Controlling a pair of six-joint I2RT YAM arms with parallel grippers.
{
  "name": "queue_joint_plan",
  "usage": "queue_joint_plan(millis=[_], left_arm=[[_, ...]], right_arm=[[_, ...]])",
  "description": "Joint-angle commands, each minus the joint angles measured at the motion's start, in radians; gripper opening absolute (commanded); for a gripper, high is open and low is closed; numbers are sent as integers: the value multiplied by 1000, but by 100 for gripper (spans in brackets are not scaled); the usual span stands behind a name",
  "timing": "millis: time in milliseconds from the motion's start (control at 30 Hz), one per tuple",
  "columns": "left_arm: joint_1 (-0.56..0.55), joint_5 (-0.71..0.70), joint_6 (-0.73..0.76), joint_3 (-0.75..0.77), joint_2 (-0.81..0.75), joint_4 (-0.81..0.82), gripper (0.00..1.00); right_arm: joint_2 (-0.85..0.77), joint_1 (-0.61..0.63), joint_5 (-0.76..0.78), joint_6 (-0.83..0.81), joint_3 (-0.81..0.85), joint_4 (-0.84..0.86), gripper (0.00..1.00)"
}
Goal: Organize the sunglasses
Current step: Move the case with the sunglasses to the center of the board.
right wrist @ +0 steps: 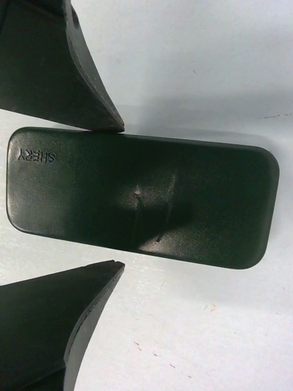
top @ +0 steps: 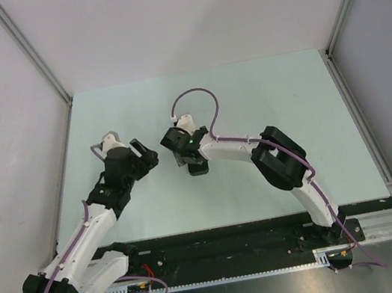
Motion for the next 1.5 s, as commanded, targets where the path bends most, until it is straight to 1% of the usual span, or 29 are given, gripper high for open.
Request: queue_joint_plan(millis=[0, 133, 200, 233, 267, 300, 333, 367, 400, 533, 567, 600, 700, 767, 800, 867, 900, 933, 1000, 1033, 1100, 1133, 1200, 1233, 1300, 1333, 1400, 1433, 1467], left_arm=[[13, -32, 9, 26, 8, -12, 79], [16, -32, 9, 26, 14, -11, 79], [16, -28, 7, 26, 17, -11, 79], [17, -28, 7, 26, 20, -12, 79], [18, -27, 7, 26, 22, -11, 79], [18, -25, 6, 27, 25, -11, 79], [18, -25, 7, 27, 26, -11, 79], [18, -22, 7, 27, 26, -12, 79], [18, -21, 7, 29, 28, -11, 79], [19, -16, 7, 29, 28, -11, 79], [19, -16, 9, 30, 28, -12, 79], [19, -15, 9, 30, 29, -11, 79], [19, -4, 7, 32, 37, -11, 79], [19, 4, 7, 33, 42, -11, 79], [19, 10, 6, 36, 48, -11, 79], [19, 25, 11, 39, 51, -13, 79], [19, 30, 12, 43, 52, -11, 79], [19, 44, 18, 46, 60, -11, 81], [19, 56, 38, 56, 68, -11, 86], [19, 62, 41, 58, 71, -11, 87], [19, 65, 43, 61, 72, -13, 91], [19, 68, 47, 63, 77, -11, 92], [19, 74, 52, 67, 81, -11, 94], [19, 77, 55, 69, 81, -11, 95], [19, 97, 57, 78, 86, -13, 100], [19, 103, 60, 81, 86, -14, 100], [19, 113, 64, 87, 80, -19, 100], [19, 113, 69, 90, 77, -23, 100], [19, 113, 73, 96, 71, -29, 100]], right_arm=[[23, -17, -29, 32, -6, -2, 90], [41, -38, -71, 56, -8, -9, 88], [41, -49, -75, 72, -9, -28, 79], [36, -61, -74, 90, -18, -39, 72], [15, -69, -72, 98, -34, -33, 60], [-2, -75, -75, 95, -60, -16, 55], [-20, -89, -75, 86, -101, 13, 53], [-43, -98, -75, 83, -116, 13, 48], [-54, -107, -75, 80, -129, 13, 45], [-137, -172, -78, 35, -237, 43, 41], [-160, -198, -80, -11, -285, 54, 41], [-193, -212, -72, -31, -305, 57, 40], [-227, -264, -36, -126, -369, 62, 40], [-267, -296, -49, -187, -411, 103, 39], [-279, -331, -60, -230, -443, 113, 39], [-309, -367, -104, -272, -475, 137, 42], [-322, -400, -115, -291, -516, 145, 43], [-338, -417, -167, -331, -538, 175, 44], [-382, -477, -230, -350, -580, 204, 47], [-390, -498, -280, -361, -603, 218, 50], [-396, -525, -318, -377, -620, 229, 55], [-395, -541, -328, -390, -624, 232, 62], [-387, -557, -368, -407, -624, 237, 68], [-382, -565, -368, -411, -624, 235, 76], [-382, -578, -384, -410, -624, 235, 82], [-387, -585, -393, -408, -624, 234, 88], [-413, -594, -411, -401, -626, 225, 93], [-427, -594, -416, -395, -624, 219, 98], [-441, -595, -420, -391, -624, 217, 100]])
